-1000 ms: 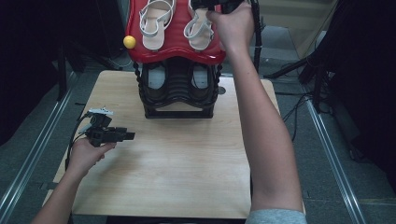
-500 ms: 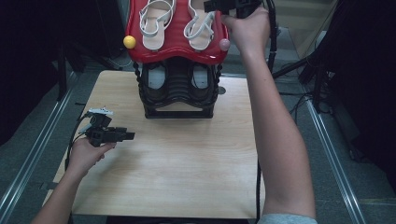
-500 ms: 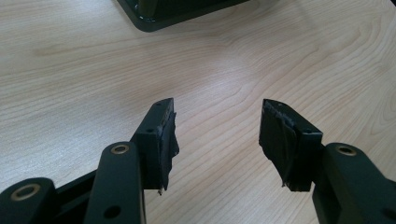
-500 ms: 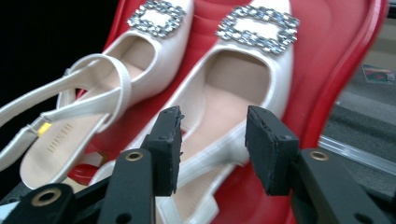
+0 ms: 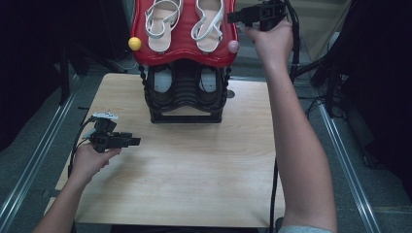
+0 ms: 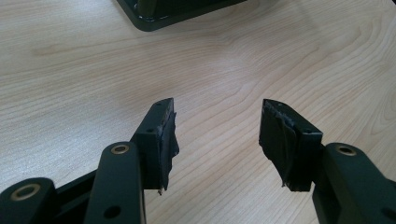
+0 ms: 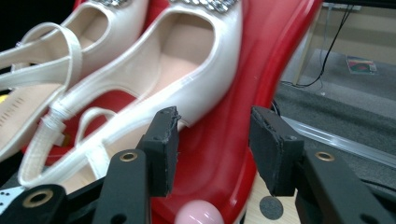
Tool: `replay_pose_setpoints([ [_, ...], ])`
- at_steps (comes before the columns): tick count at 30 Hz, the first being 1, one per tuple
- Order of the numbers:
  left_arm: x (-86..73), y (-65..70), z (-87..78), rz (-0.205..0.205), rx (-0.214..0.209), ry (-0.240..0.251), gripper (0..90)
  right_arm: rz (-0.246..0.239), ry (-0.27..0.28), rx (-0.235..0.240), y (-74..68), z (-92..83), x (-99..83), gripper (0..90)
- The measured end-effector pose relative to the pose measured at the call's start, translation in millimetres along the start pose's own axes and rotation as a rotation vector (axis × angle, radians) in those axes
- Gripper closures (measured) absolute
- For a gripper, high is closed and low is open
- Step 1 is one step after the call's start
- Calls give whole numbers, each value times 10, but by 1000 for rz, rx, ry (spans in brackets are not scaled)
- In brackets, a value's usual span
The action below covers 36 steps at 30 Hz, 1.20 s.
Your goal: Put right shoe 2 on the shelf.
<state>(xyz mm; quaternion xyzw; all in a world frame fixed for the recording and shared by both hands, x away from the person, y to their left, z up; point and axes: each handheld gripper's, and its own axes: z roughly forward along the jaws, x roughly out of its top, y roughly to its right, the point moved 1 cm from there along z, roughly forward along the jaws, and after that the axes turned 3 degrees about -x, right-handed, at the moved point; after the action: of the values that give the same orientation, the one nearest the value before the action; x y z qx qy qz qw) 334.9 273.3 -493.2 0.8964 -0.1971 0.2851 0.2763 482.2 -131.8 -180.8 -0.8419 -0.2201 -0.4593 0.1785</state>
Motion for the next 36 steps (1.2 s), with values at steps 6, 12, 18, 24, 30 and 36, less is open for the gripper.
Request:
replay_pose_setpoints([
  [6, 3, 0, 6, -4, -2, 1, 461, 22, -3, -17, 144, -21, -111, 503],
  [12, 7, 7, 15, -4, -3, -1, 462, 37, -2, -32, 245, -23, -208, 460],
  [18, 9, 2, 11, -2, -1, -3, 462, 49, 4, -51, 332, -24, -315, 449],
  [24, 13, -2, 6, -3, -3, -3, 461, 59, 0, -69, 443, -29, -447, 449],
  [30, 17, -1, 5, -3, -2, 6, 461, 77, -6, -59, 541, -25, -602, 449],
  [36, 21, -4, -1, -7, -6, 10, 461, 93, 6, -46, 588, -37, -755, 420],
])
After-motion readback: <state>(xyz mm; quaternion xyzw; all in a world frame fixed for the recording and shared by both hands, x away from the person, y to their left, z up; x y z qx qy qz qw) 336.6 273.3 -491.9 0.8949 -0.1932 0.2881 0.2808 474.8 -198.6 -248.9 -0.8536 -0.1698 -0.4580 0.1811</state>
